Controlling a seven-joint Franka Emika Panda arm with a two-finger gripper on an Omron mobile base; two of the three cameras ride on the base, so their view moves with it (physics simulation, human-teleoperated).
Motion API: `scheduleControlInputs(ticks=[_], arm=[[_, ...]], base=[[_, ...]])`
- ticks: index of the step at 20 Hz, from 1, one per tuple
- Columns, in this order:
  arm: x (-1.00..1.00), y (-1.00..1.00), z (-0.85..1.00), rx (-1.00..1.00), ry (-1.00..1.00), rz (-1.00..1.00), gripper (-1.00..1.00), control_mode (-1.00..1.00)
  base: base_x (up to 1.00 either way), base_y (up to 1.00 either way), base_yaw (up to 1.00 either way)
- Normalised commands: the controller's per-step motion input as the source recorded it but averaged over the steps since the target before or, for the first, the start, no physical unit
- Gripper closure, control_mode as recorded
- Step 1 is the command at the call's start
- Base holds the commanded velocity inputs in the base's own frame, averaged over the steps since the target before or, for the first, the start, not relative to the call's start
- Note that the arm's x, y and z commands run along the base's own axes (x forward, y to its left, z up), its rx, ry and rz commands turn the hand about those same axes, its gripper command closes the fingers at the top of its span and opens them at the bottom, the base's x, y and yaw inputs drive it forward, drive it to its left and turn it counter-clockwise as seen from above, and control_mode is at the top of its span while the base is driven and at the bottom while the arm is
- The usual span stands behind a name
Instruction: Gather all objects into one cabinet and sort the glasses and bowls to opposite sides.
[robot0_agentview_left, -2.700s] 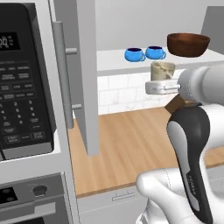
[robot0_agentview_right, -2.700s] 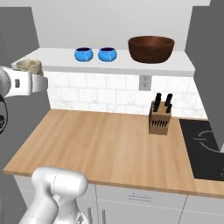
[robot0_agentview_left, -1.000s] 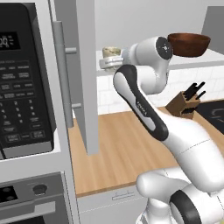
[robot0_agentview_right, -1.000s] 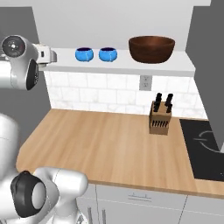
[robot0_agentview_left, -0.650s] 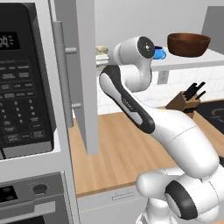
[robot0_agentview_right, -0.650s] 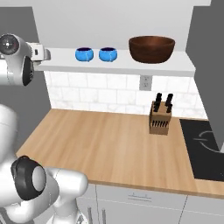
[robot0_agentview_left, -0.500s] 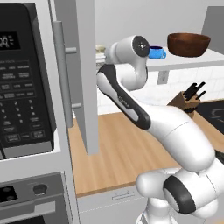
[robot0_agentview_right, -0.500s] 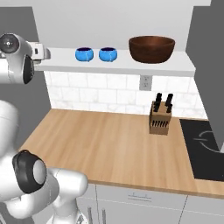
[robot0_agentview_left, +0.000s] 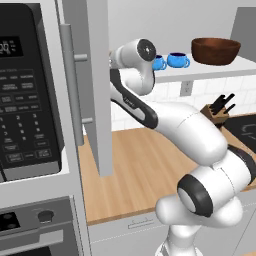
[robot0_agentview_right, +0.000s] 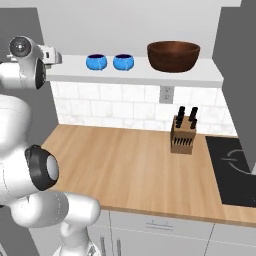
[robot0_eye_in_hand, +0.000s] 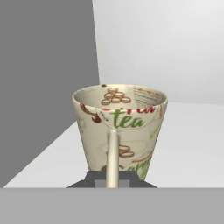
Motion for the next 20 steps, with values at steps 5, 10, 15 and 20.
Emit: scheduleControlInputs(ticks=[5, 10, 15, 20], arm=[[0.58, 0.10, -0.02, 0.00, 0.00, 0.00, 1.00, -1.00], [0.48, 0.07, -0.05, 0.00, 0.00, 0.00, 1.00, -1.00], [0.27, 0.00, -0.25, 0.00, 0.02, 0.00, 1.00, -1.00], [0.44, 0.03, -0.04, 0.00, 0.00, 0.00, 1.00, -1.00]], base=[[0.00, 0.00, 0.00], [0.00, 0.00, 0.00], [0.00, 0.00, 0.00], [0.00, 0.00, 0.00]])
